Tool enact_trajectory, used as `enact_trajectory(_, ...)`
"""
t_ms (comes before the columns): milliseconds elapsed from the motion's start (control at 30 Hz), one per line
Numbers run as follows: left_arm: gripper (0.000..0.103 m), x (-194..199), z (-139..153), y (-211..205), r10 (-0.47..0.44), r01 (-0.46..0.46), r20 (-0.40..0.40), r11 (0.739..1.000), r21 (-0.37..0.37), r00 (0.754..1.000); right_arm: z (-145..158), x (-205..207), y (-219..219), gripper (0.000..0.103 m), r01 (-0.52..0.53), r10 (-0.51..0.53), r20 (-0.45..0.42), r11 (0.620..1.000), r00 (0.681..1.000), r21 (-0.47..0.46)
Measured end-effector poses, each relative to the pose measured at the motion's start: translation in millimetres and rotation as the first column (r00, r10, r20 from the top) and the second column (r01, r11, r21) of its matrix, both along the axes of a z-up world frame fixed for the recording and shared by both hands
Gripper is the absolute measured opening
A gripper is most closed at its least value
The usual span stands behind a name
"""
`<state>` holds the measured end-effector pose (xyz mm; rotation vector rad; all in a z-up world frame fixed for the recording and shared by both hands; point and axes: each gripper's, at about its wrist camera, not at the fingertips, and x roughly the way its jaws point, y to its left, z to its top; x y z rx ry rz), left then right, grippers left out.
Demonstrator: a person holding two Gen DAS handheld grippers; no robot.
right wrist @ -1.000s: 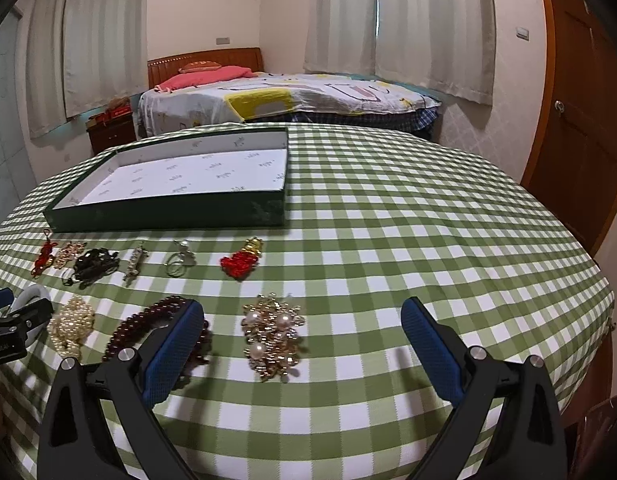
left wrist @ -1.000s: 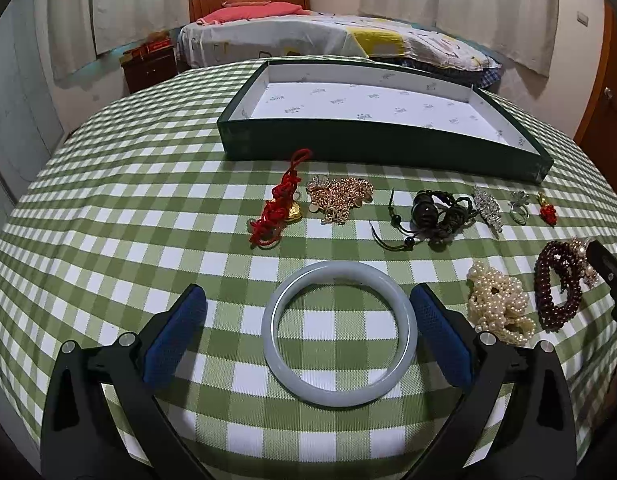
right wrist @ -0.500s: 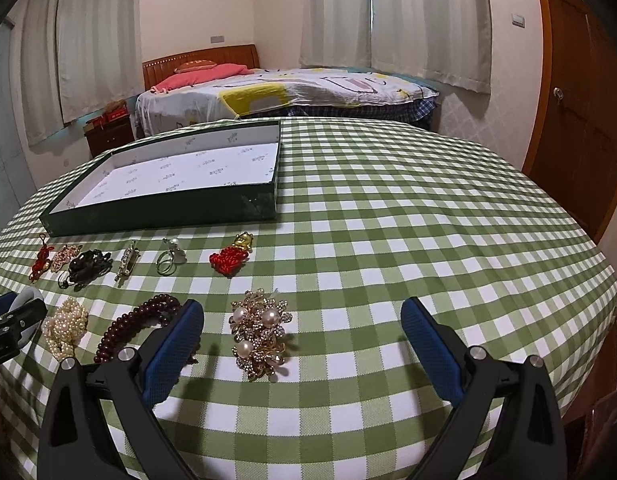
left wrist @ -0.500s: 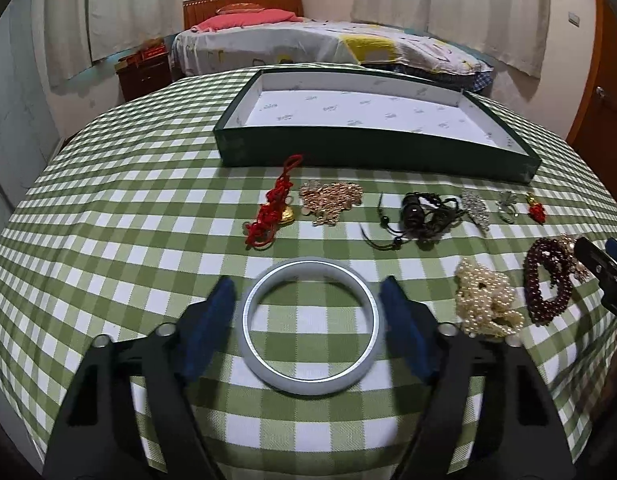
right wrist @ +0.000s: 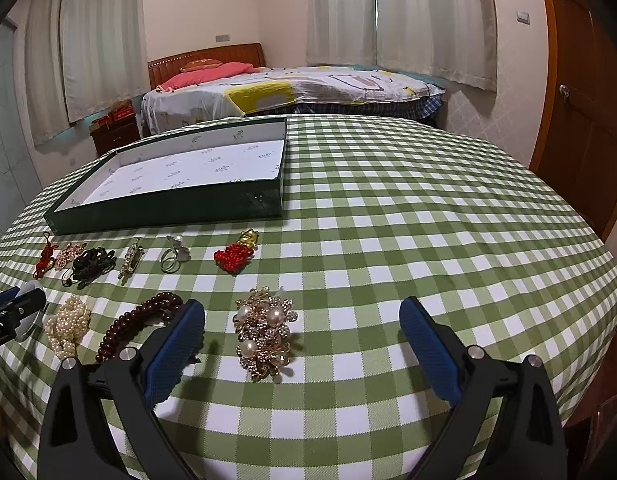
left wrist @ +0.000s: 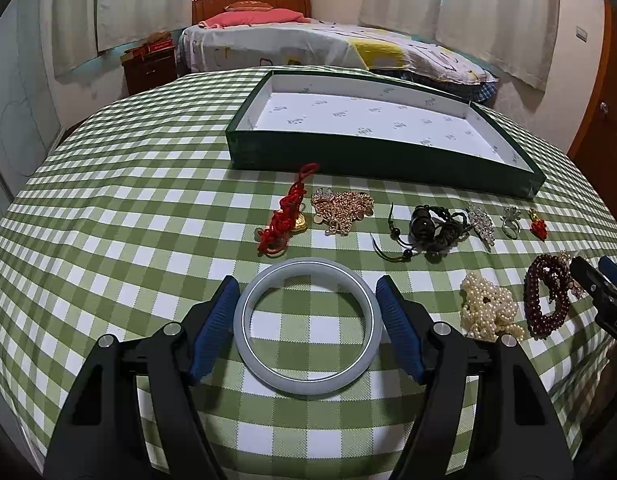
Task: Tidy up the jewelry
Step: 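Grasp the white jade bangle with the left tool while the right tool grasps the gold pearl brooch, then carry bangle and brooch into the green tray and open both tools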
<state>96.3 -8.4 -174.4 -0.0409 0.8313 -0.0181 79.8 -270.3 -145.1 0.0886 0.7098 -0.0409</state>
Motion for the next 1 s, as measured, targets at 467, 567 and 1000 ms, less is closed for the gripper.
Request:
enact_trajectory(467,0.069,-2,6,4,0.009,-0.009,0.019,1.0,0.001,1.0,-3,-2,9,0.031,-0.091,0.092,-0.024,0.995,0.996,0.031)
enact_trajectory(567,0.069,-3,8,5,0.01,-0.01,0.032,1.0,0.003,0.999,-3,-4,12,0.025,-0.109,0.11,-0.023,0.993,0.994,0.044)
enact_trajectory(1000,0.069,-5,29,3,0.003,-0.005,0.101,1.0,0.023,0.995,19,-10,13,0.025,-0.111,0.109,0.029,0.992,0.994,0.062)
